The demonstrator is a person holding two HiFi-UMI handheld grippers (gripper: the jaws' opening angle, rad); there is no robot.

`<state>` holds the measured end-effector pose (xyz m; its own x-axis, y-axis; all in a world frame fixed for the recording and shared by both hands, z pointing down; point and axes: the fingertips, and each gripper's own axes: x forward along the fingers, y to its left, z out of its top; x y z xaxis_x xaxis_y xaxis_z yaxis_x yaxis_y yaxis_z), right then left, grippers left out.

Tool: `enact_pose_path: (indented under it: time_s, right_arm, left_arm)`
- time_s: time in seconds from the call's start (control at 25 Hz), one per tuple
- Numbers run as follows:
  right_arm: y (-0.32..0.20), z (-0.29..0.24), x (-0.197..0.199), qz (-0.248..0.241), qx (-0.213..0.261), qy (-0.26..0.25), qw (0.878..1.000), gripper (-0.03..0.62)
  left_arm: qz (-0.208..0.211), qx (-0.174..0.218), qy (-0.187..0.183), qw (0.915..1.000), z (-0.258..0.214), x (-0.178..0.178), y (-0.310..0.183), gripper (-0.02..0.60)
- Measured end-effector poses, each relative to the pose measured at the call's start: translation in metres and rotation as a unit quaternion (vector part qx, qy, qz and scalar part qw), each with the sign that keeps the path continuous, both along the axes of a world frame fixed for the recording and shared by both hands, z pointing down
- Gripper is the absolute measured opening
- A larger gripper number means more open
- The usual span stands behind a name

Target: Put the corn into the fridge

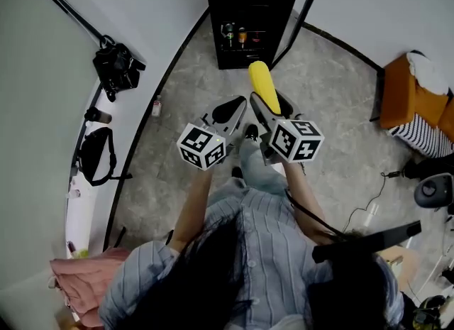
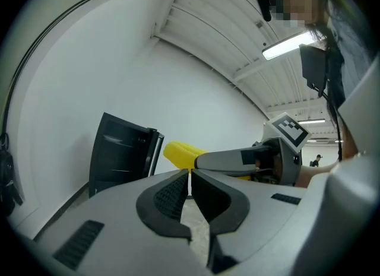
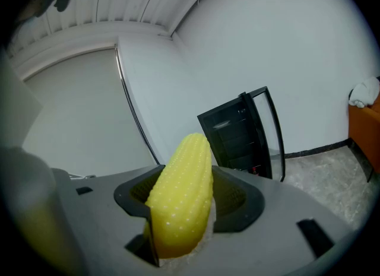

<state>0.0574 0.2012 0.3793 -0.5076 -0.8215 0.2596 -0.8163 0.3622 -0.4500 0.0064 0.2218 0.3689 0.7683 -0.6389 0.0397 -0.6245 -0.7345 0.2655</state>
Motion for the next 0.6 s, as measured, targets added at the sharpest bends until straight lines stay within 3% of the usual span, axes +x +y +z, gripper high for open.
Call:
enact_pose_path:
  time_s: [0.28, 0.6]
  right_arm:
    - [-0.056, 0.017, -0.007, -0.005, -0.018, -0.006, 1.000, 0.256]
    - [-0.146, 0.025, -0.009, -0.013, -0.032, 0.000, 0.999, 0.256]
  left_arm:
    - [-0.010, -0.016, -0.013, 0.9997, 0.013, -0.013, -0.049, 0.008]
    - [-0.014, -0.023, -0.011, 0.9996, 0.014, -0.017, -0.144, 0.008]
